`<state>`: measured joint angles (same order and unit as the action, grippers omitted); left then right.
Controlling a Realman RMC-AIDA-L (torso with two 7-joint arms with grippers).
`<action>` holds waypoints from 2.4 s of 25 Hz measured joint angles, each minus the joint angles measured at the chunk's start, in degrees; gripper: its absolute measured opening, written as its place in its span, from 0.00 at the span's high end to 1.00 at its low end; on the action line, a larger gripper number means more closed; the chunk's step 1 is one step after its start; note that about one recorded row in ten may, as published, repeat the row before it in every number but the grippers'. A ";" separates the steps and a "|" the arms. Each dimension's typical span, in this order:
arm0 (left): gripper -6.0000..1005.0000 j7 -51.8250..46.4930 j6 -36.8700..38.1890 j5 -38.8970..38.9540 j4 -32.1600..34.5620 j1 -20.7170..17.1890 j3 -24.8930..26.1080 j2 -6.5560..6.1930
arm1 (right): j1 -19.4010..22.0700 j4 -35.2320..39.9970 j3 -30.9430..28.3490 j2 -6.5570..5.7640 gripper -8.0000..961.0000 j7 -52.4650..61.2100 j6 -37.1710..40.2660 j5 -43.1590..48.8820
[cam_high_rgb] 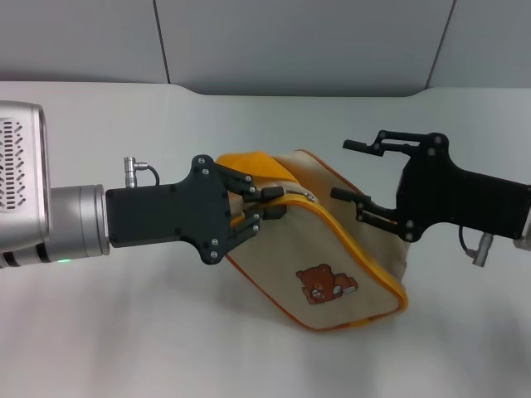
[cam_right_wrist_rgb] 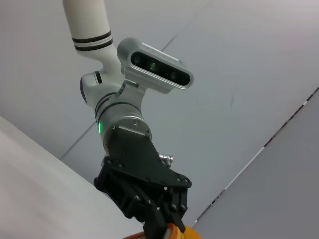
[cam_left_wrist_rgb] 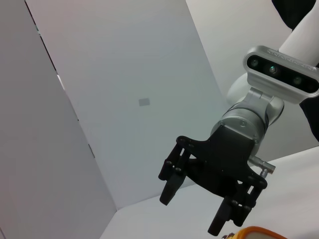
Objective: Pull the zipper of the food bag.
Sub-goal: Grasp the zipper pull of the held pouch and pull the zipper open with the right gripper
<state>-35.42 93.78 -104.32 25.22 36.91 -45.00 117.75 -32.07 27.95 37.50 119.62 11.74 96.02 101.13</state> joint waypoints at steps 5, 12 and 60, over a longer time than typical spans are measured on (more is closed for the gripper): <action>0.88 0.00 0.21 0.00 0.08 0.12 0.00 0.06 | -0.48 -0.12 1.91 0.00 0.49 -0.17 -1.14 0.02; 0.89 0.00 0.38 -0.01 0.10 0.82 0.01 0.18 | -0.65 -1.58 3.05 0.13 0.49 -3.26 -2.41 -0.05; 0.91 0.78 -0.02 0.42 -0.17 -1.25 1.96 0.70 | 0.28 -2.91 9.61 0.07 0.99 -8.47 -5.94 -3.00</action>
<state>-34.64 93.76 -103.90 25.05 35.66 -43.05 118.45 -31.78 25.05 47.11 119.69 3.27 90.08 98.13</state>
